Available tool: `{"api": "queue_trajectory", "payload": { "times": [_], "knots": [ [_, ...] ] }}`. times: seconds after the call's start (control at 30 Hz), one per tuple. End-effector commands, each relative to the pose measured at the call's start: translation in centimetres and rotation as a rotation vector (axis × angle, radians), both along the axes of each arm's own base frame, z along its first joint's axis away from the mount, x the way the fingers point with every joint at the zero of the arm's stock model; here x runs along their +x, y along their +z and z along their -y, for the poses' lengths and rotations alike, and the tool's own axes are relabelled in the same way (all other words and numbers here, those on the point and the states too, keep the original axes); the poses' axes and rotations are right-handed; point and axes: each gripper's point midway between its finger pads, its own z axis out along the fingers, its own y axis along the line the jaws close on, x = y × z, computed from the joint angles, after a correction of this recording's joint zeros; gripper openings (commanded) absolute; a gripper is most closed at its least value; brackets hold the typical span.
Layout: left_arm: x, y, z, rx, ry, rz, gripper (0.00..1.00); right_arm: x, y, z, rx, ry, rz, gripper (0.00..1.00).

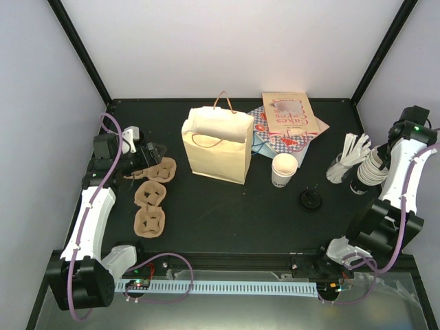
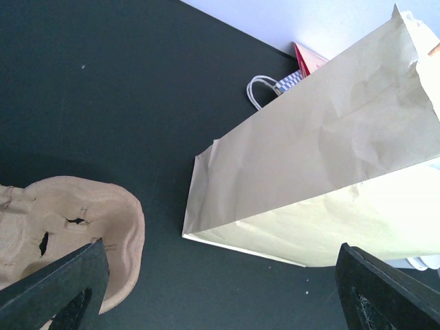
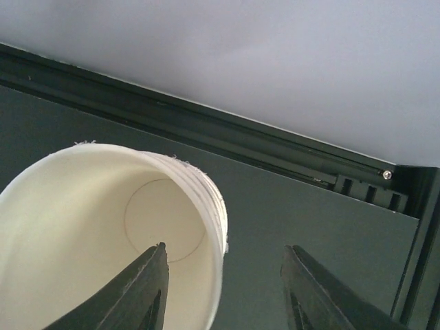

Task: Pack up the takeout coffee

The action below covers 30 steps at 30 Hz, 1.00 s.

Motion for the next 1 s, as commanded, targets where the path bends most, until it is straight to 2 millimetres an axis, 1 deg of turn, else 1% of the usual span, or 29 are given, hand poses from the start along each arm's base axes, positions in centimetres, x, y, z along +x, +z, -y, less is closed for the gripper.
{"api": "queue_trajectory", "payload": {
  "times": [0.0,0.03,0.13,0.2,0.27,0.33,0.43,0.47,0.97],
  "knots": [
    [0.1,1.0,0.4,0.003,-0.021,0.046,0.93,1.4,0.4,0.3,0.010,0.016,0.043,0.48],
    [0.1,1.1,0.4,0.004,-0.022,0.047,0.93,1.4,0.4,0.3,0.010,0.016,0.047,0.47],
    [0.1,1.0,0.4,0.004,-0.023,0.048,0.93,1.6,0.0,0.3,0.021,0.016,0.046,0.38],
    [0.1,1.1,0.4,0.003,-0.023,0.047,0.93,1.6,-0.3,0.3,0.031,0.009,0.036,0.37],
    [0.1,1.0,0.4,0.002,-0.024,0.046,0.93,1.6,-0.5,0.3,0.037,0.005,0.031,0.33],
    [0.1,1.1,0.4,0.002,-0.025,0.047,0.93,1.5,-0.4,0.3,0.033,0.001,0.034,0.29],
    [0.1,1.1,0.5,-0.001,-0.026,0.047,0.93,1.3,-0.1,0.2,0.027,-0.003,0.038,0.19],
    [0.1,1.1,0.5,-0.001,-0.027,0.048,0.93,1.2,0.1,0.2,0.025,-0.003,0.040,0.18],
    [0.0,1.2,0.6,-0.004,-0.032,0.053,0.93,0.8,2.7,-0.4,0.014,0.006,0.095,0.16]
  ]
}}
